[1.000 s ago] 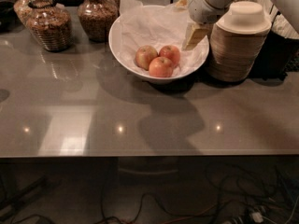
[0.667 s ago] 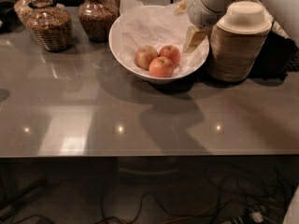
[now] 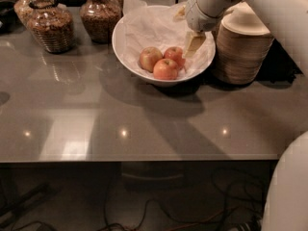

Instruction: Pick apple from white bowl

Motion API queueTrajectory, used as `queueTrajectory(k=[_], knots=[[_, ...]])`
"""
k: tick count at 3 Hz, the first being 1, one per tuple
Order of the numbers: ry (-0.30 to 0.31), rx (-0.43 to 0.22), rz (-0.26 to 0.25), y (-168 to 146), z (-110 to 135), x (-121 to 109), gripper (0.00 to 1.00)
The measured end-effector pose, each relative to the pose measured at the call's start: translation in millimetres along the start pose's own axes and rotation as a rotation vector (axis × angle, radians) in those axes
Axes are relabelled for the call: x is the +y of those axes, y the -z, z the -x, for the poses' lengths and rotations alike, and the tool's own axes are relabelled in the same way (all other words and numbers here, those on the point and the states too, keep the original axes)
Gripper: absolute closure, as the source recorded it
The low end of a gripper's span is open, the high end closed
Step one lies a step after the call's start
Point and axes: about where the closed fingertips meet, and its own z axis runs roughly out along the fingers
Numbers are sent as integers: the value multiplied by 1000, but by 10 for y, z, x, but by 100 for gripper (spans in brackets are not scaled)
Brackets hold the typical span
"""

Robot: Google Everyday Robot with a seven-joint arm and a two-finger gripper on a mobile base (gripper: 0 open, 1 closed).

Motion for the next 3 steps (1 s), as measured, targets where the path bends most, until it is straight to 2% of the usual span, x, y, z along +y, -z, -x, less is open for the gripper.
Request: queueTrajectory(k=[3], knots=[[-17,-27,102,-375,89,178,33]])
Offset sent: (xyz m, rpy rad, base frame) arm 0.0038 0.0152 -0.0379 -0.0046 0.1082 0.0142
